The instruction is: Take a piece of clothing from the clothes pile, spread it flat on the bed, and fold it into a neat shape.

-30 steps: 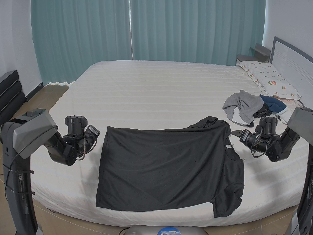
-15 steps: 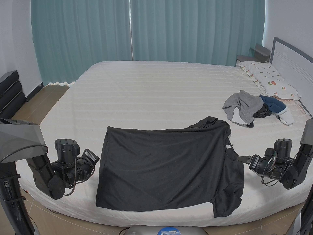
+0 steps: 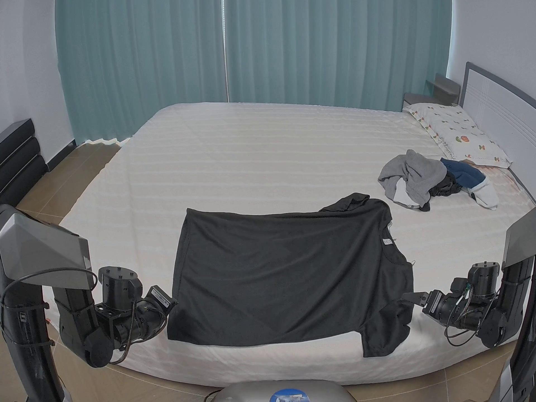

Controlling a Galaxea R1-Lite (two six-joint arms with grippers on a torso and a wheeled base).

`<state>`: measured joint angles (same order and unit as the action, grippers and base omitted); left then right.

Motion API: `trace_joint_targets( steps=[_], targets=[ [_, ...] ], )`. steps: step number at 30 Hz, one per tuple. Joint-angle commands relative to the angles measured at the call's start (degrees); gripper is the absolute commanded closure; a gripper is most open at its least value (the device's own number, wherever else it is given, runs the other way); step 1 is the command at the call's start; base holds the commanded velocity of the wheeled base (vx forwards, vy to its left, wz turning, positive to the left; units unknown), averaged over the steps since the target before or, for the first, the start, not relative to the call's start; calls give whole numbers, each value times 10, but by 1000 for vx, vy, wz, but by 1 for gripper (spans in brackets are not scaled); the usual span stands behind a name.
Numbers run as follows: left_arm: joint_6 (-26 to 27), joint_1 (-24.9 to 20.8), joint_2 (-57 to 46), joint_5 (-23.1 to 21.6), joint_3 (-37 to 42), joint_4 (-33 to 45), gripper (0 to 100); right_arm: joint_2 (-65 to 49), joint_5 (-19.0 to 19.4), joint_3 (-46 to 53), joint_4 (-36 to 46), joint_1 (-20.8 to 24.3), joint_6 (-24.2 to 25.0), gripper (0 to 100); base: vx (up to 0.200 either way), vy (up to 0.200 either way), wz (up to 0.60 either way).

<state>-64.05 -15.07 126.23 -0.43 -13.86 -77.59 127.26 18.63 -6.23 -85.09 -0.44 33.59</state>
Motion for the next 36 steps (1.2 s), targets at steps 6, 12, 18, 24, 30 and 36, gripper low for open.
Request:
trace_joint_targets(
  steps=[6, 12, 18, 24, 30, 36],
  targets=[
    [-24, -1, 5, 0, -1, -2, 100, 23, 4, 0, -2, 0, 1, 0, 0, 0, 0],
    [-37, -23, 1, 2, 3, -2, 100, 19, 4, 3, -2, 13, 38, 0, 0, -67, 0],
    [-42, -30, -20, 2, 13, -2, 100, 19, 4, 15, -28, 21, 60, 0, 0, -200, 0],
    [-38, -30, -42, 4, 17, -1, 100, 19, 4, 31, -46, 35, 63, 0, 0, -133, 0],
    [-37, -33, -64, 6, 23, -1, 100, 17, 3, 30, -46, 54, 81, 0, 0, 0, 0],
    [-35, -47, -86, 8, 30, -1, 0, 19, 2, 32, -46, 62, 88, 0, 0, 0, 0]
  ],
)
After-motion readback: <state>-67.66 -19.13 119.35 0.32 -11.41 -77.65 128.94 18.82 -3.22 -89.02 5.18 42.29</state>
